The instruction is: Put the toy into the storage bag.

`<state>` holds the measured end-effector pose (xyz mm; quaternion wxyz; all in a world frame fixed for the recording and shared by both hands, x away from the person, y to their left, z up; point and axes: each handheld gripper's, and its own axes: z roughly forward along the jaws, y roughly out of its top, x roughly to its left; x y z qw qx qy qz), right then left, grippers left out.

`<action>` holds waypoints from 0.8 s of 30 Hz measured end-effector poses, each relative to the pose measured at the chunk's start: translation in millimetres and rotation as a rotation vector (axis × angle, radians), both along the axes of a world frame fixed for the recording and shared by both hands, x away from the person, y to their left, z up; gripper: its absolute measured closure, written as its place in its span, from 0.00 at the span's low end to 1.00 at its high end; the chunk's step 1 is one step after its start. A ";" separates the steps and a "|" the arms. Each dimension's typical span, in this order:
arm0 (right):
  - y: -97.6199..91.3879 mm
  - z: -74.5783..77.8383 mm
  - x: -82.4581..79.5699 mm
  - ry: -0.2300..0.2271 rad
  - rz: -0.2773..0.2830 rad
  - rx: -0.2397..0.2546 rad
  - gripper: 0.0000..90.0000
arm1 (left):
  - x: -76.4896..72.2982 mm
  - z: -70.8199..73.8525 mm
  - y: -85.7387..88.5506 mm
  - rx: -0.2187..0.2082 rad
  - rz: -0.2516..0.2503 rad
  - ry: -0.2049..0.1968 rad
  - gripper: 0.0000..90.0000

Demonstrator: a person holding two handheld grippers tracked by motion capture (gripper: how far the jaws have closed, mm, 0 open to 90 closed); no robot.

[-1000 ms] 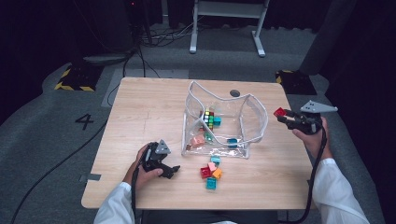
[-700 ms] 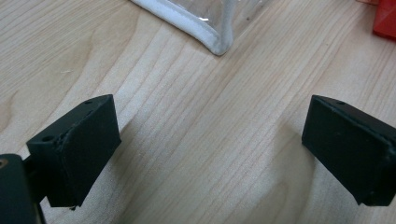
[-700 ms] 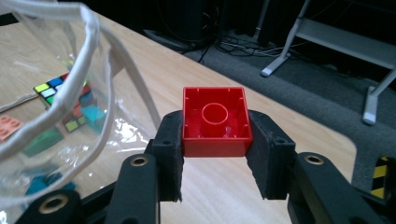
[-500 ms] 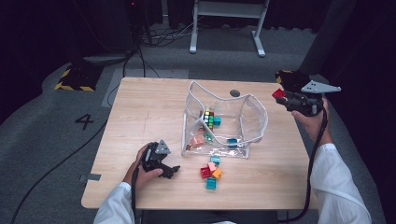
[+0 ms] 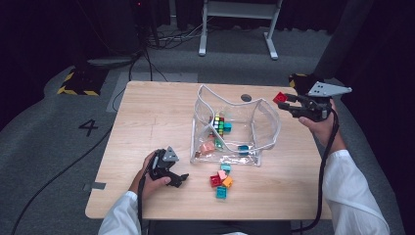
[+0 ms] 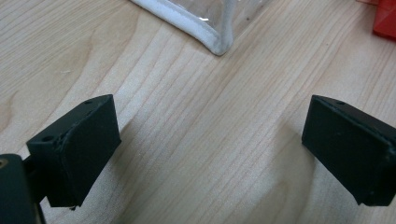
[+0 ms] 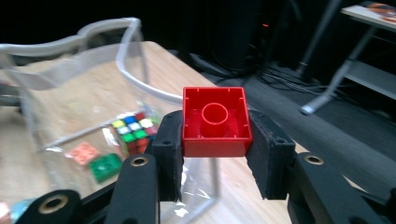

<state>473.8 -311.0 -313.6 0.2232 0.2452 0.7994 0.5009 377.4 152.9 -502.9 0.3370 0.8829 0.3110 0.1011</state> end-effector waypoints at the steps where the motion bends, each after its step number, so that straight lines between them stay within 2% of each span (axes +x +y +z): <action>1: 2.5 0.1 -0.9 0.005 0.011 -0.002 0.66 | -0.2 0.0 0.0 0.001 0.001 0.003 0.05; 6: 23.5 1.2 -7.6 0.017 0.109 -0.020 0.66 | 0.0 -0.1 0.0 0.000 0.000 0.001 0.05; 10: 40.9 1.9 -10.6 0.011 0.173 -0.063 0.66 | -0.2 0.0 0.0 0.000 0.001 0.003 0.05; 16: 65.7 -1.6 -10.6 0.019 0.212 -0.140 0.66 | 0.0 -0.2 -0.2 -0.004 -0.002 0.003 0.05; 24: 87.7 -6.0 -5.6 0.045 0.252 -0.217 0.66 | -0.2 0.2 0.1 0.003 0.002 0.000 0.05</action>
